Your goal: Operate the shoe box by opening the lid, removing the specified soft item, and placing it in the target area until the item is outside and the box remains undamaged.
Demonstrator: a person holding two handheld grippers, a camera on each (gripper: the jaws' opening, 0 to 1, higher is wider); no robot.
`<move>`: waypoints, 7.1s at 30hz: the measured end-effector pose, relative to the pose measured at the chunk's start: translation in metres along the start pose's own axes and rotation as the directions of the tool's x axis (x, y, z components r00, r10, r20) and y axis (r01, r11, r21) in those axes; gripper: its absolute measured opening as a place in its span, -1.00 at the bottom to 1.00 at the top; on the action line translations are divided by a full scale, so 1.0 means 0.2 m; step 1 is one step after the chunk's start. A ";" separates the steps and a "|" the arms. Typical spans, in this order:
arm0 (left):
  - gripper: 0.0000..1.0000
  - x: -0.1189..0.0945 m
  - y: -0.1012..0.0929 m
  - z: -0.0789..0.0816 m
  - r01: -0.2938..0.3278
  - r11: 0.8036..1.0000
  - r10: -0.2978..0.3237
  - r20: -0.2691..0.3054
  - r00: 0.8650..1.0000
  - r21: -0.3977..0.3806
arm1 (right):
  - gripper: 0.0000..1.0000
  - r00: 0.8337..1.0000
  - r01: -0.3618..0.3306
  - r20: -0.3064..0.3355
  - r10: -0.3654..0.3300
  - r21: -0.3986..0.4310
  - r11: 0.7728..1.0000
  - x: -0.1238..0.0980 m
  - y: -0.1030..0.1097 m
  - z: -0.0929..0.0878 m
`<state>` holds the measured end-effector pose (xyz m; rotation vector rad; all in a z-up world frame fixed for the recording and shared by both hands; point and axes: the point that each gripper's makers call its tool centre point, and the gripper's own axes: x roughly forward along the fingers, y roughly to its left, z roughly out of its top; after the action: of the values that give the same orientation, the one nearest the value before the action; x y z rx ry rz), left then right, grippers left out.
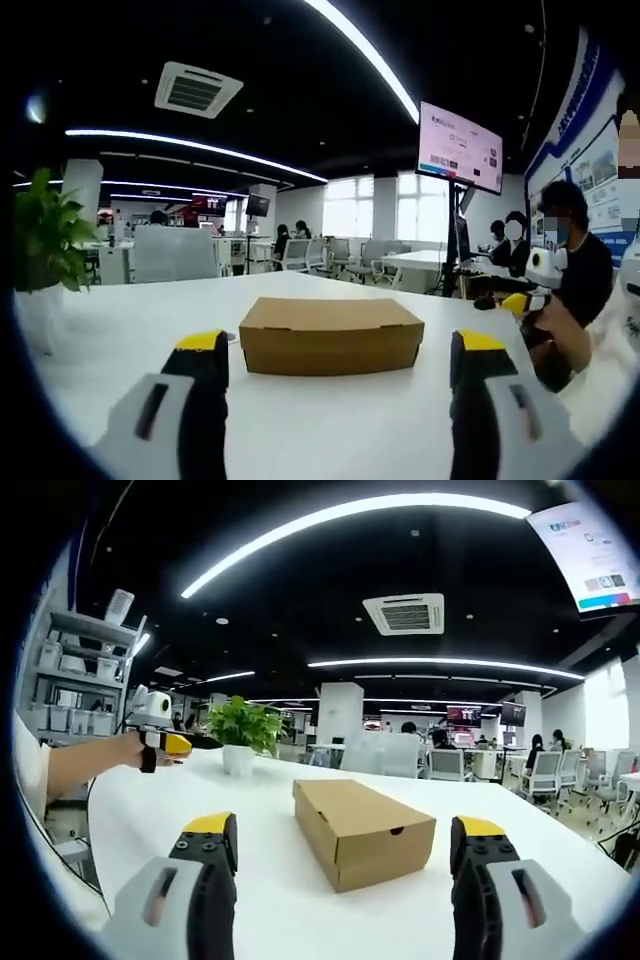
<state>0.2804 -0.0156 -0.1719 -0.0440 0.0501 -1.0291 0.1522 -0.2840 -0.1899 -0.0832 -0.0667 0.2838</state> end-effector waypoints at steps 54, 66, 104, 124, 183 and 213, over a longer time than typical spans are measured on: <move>0.97 0.27 0.14 -0.06 0.010 1.000 -0.008 -0.064 0.998 0.028 | 0.88 0.998 0.062 0.012 -0.062 0.031 0.998 0.07 -0.06 -0.06; 0.91 0.32 0.17 -0.13 0.020 0.999 -0.015 -0.092 0.996 0.046 | 0.83 0.995 0.088 -0.051 -0.087 0.015 0.996 0.13 -0.11 -0.10; 0.96 0.49 0.42 -0.22 0.038 0.997 -0.026 -0.165 0.986 0.069 | 0.86 0.993 0.093 -0.081 -0.091 0.028 0.995 0.39 -0.07 -0.13; 0.96 0.67 0.49 -0.17 0.106 0.993 -0.099 -0.125 0.987 0.052 | 0.98 0.977 0.180 -0.116 -0.180 -0.007 0.984 0.55 -0.11 -0.20; 0.67 0.88 0.45 -0.38 0.273 0.962 -0.269 -0.166 0.949 0.005 | 0.88 0.940 0.201 -0.267 -0.213 -0.070 0.977 0.78 -0.07 -0.38; 0.63 0.94 0.47 -0.36 0.255 0.967 -0.252 -0.150 0.956 0.004 | 0.99 0.925 0.200 -0.341 -0.167 0.065 0.978 0.80 -0.14 -0.49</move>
<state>0.4527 -0.1293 -0.2539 0.0493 0.1714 -1.2890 0.3209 -0.2724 -0.2764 -0.0249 0.2764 0.0814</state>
